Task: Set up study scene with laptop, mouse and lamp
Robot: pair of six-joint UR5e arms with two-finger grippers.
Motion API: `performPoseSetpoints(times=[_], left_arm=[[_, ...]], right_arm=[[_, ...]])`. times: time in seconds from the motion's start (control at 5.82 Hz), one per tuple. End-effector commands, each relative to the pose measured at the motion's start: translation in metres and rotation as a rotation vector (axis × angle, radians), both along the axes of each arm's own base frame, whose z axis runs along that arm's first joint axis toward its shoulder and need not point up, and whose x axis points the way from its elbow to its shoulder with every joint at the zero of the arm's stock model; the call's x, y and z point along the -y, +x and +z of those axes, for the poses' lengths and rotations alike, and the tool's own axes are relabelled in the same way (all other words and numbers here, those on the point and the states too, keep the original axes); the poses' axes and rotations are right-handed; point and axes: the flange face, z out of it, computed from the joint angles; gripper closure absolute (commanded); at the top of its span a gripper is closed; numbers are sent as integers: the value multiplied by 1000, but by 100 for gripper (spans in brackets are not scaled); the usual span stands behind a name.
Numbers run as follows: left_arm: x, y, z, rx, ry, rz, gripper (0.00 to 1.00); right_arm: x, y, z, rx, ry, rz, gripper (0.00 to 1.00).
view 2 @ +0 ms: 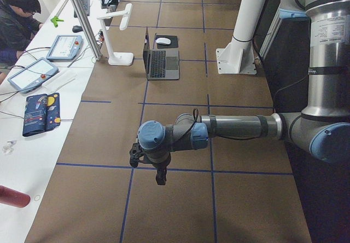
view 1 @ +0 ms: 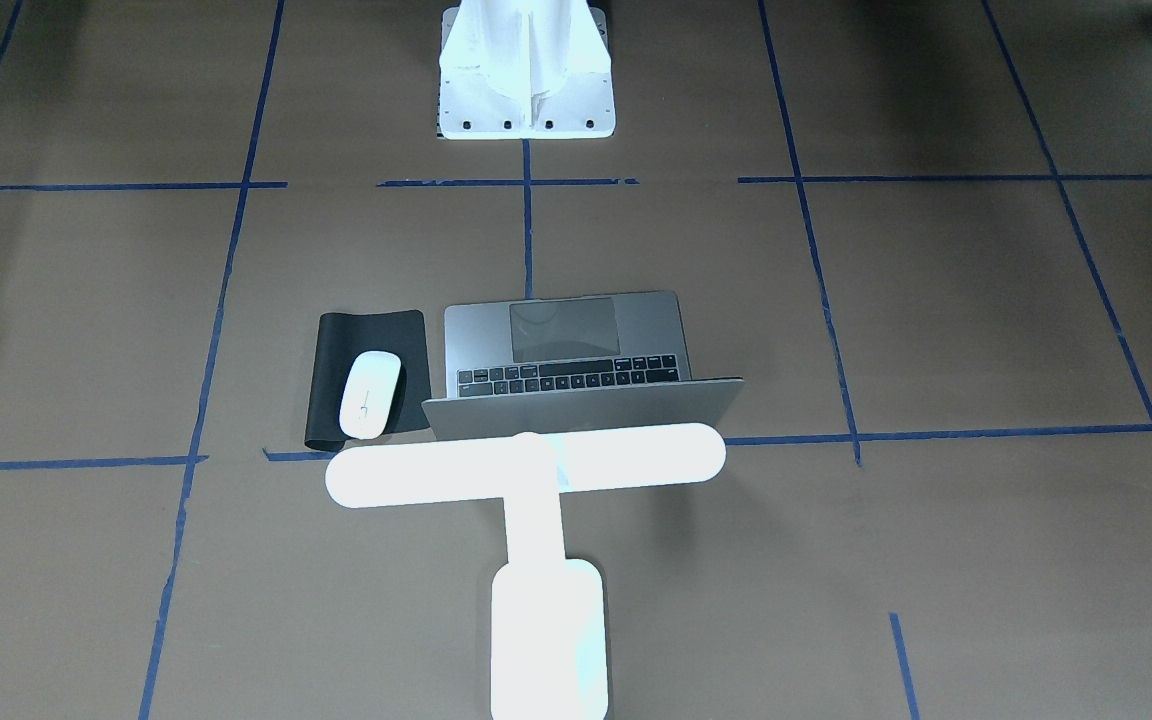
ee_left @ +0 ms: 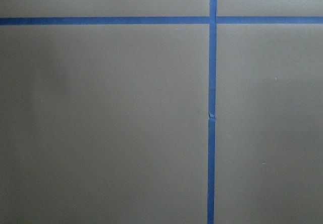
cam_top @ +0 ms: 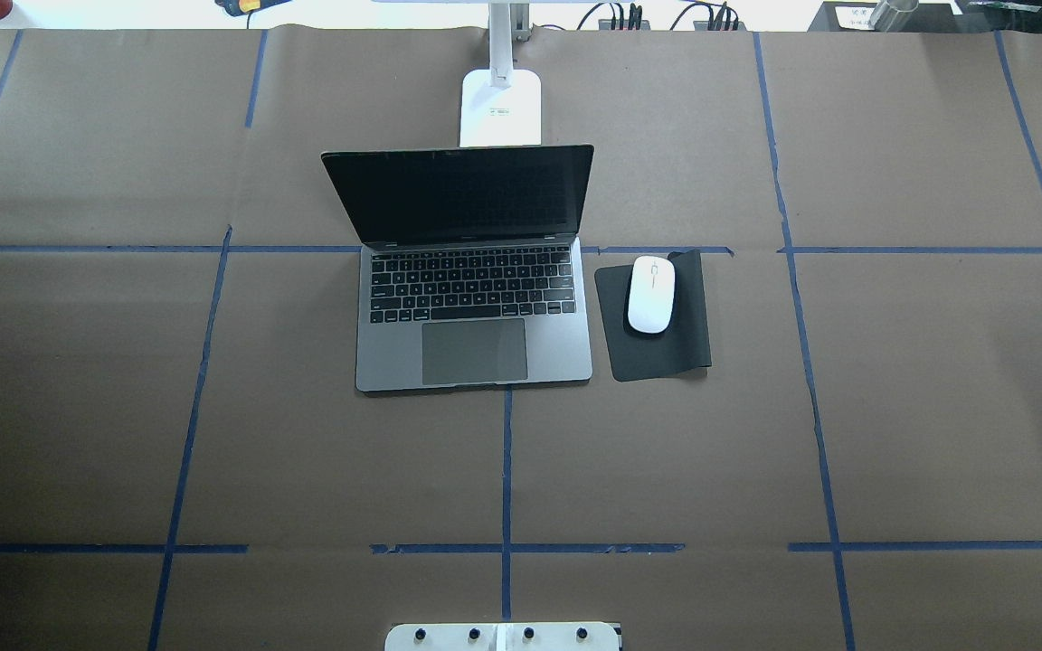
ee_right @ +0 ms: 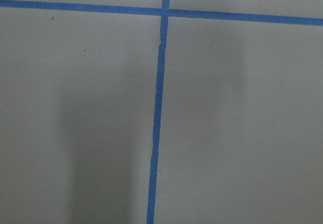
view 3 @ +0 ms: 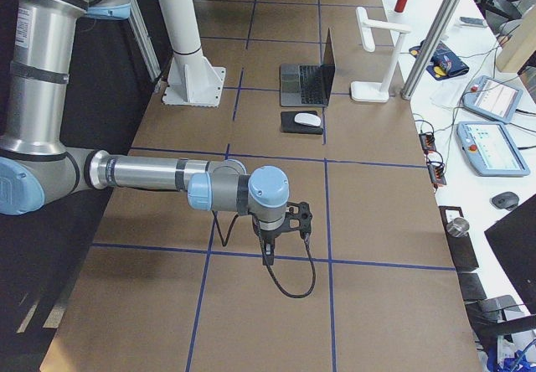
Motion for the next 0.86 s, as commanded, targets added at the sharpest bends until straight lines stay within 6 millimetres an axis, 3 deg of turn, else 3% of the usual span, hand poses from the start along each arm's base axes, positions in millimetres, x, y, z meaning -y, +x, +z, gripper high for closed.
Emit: performPoseSetpoints(times=[0.0, 0.69], left_arm=[[1, 0, -1, 0, 1, 0, 0], [0, 0, 0, 0, 2, 1, 0]], right_arm=[[0, 1, 1, 3, -3, 5, 0], [0, 3, 0, 3, -7, 15, 0]])
